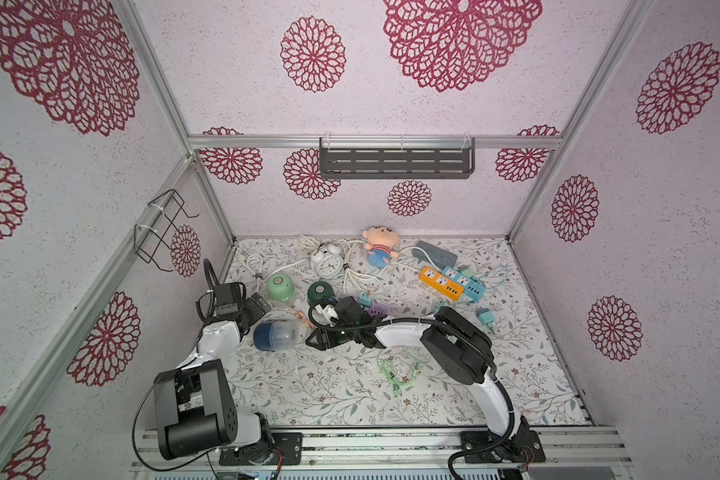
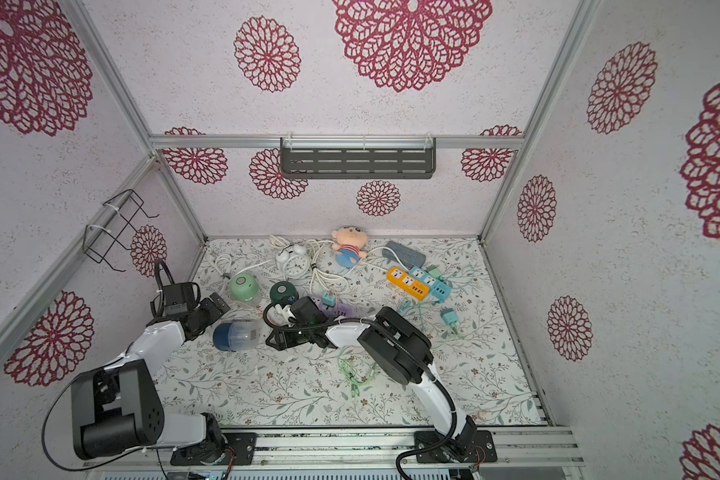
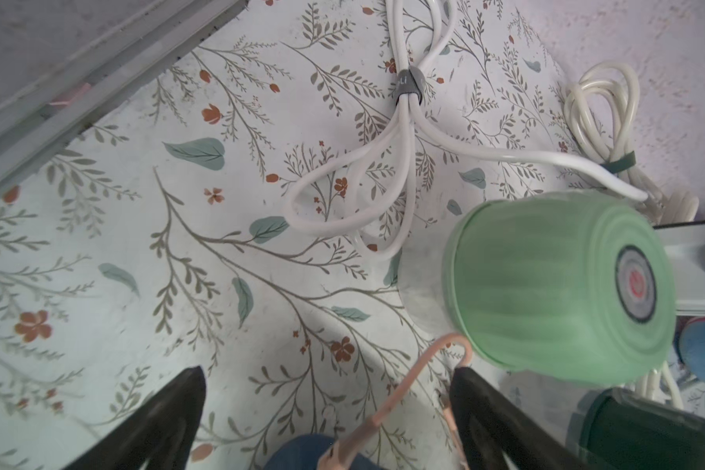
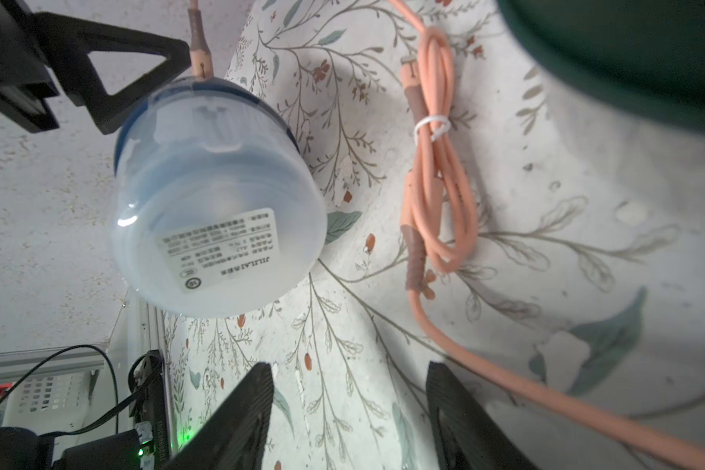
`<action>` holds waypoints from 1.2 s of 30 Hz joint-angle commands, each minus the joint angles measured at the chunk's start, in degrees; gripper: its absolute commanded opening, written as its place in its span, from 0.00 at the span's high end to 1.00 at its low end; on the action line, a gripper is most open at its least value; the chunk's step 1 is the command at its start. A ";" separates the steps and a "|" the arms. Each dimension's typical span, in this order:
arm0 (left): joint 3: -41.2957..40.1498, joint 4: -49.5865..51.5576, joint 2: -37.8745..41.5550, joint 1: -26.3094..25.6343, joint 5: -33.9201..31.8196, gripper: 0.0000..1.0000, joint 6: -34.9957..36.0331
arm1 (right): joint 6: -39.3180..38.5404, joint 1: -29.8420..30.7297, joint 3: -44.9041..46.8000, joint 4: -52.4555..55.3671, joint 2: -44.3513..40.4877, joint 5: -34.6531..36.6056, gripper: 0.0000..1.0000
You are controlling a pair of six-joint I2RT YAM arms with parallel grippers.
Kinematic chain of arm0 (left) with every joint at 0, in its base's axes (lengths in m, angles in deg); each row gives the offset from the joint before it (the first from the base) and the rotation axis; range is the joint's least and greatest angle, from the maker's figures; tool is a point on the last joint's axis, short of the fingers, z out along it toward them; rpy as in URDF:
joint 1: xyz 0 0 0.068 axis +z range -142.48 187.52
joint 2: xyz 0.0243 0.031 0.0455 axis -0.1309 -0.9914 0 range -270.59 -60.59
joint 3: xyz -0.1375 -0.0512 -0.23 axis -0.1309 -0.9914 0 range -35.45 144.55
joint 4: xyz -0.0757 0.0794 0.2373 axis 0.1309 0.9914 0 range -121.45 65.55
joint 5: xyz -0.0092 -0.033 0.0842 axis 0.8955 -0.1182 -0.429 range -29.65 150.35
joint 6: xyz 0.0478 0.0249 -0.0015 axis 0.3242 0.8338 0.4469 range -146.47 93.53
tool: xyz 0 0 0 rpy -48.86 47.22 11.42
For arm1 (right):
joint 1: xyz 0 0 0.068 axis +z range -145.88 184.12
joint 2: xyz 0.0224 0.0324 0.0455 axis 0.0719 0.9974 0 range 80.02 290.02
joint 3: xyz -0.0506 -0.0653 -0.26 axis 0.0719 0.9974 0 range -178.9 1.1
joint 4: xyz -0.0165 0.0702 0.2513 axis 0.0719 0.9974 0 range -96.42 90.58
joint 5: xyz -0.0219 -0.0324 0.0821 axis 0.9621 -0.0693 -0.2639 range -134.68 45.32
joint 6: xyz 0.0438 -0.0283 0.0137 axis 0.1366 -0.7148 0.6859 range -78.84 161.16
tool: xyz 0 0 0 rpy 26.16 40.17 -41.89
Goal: Charge the cordless meat grinders
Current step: Adjust the cordless meat grinder at the center of the board.
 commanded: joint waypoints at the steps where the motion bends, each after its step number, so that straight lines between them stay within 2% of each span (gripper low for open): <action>1: -0.51 -3.88 -1.97 0.15 5.67 0.07 1.23 | -1.11 0.17 0.48 1.36 -3.99 0.26 0.35; 4: -0.49 -5.70 -3.21 0.22 7.62 0.10 1.68 | -1.07 0.52 0.58 1.37 -4.68 -0.08 0.35; 7: 0.96 -5.52 -4.63 0.09 8.86 0.17 2.62 | -1.07 0.68 0.57 1.14 -4.98 -0.60 0.35; 13: 3.58 0.99 -4.38 -1.45 7.47 0.52 3.80 | -0.71 0.78 0.48 1.39 -5.56 -0.58 0.36; 20: 4.03 8.92 1.55 -6.02 1.59 0.76 3.53 | 1.63 0.86 0.16 1.13 -7.07 -0.62 0.34; 28: 1.34 14.58 12.61 -10.34 0.32 0.92 1.39 | 3.32 1.02 -2.72 1.07 -5.81 -1.46 0.31; 33: 0.59 16.33 15.40 -12.96 0.25 0.99 0.07 | 3.79 1.40 -4.91 0.99 -4.08 -2.55 0.31; 36: 1.40 18.30 16.73 -15.22 -1.00 1.00 -0.91 | 3.78 1.64 -5.44 0.79 -3.04 -2.83 0.33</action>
